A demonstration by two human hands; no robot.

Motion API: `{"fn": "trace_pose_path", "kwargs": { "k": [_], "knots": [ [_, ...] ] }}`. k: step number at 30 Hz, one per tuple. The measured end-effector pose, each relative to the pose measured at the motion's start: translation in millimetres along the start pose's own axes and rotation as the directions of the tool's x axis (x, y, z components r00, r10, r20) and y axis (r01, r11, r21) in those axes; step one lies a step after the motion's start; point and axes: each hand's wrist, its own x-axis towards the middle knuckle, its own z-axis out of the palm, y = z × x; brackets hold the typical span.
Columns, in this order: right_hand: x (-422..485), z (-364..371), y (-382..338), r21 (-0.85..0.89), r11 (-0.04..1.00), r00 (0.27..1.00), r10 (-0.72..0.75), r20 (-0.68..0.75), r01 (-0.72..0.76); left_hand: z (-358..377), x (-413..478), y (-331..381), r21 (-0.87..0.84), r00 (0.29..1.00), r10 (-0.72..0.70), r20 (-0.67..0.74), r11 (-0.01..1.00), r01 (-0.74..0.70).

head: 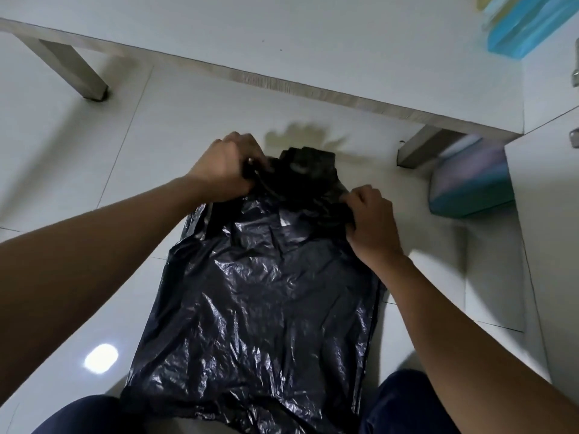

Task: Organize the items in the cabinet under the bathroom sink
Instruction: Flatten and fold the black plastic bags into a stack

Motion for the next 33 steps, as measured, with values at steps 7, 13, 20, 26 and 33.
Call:
{"fn": "trace_pose_path", "kwargs": {
  "k": [7, 13, 20, 26, 33],
  "knots": [
    [-9.8, -0.8, -7.0, -0.048, 0.996, 0.912, 0.093, 0.398, -0.08, 22.3, -31.8, 12.2, 0.361, 0.933, 0.031, 0.359, 0.917, -0.17],
    [10.6, 4.2, -1.2, 0.255, 0.889, 0.915, 0.324, 0.241, -0.382, 31.5, -13.7, 6.8, -0.049, 0.962, -0.237, 0.132, 0.968, 0.245],
    [37.4, 1.3, -1.7, -0.052, 0.757, 0.649, 0.592, 0.477, -0.652, 31.2, 8.8, 2.9, 0.261, 0.801, -0.548, 0.241, 0.831, 0.491],
    [55.3, -4.8, -4.5, 0.115, 0.812, 0.75, 0.462, 0.473, -0.572, 11.9, 18.5, -8.7, 0.341, 0.809, -0.52, 0.273, 0.839, 0.424],
    [61.9, -26.9, -15.4, 0.064, 0.992, 0.994, 0.109, 0.011, -0.11, -31.1, 20.2, -18.4, 0.34, 0.993, -0.1, 0.061, 0.938, 0.073]
  ]
}}
